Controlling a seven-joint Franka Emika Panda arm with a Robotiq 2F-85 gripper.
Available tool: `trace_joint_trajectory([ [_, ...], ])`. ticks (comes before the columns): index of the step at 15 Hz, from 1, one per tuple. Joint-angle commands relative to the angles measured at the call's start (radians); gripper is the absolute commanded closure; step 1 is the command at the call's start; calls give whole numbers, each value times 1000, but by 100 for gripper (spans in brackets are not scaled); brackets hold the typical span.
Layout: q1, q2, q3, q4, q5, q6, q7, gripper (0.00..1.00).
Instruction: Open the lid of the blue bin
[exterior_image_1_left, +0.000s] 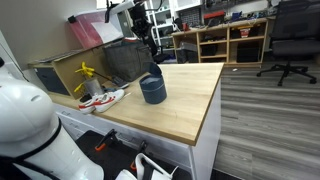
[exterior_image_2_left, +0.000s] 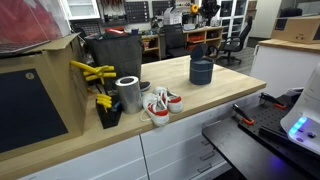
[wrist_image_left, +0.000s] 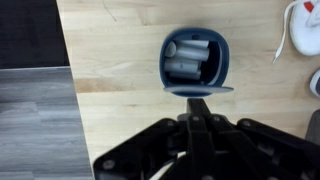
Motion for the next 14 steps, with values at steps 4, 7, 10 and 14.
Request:
trace_joint_trajectory([
  [4,-25,-133,-23,-5,-14,-279,-158,60],
  [7,-28,-176,-31,-16,-19,-326,-205,36],
  [10,-23,-215,-33,-49,-14,-319,-242,14],
  [14,-19,-279,-27,-113,-12,-277,-235,0],
])
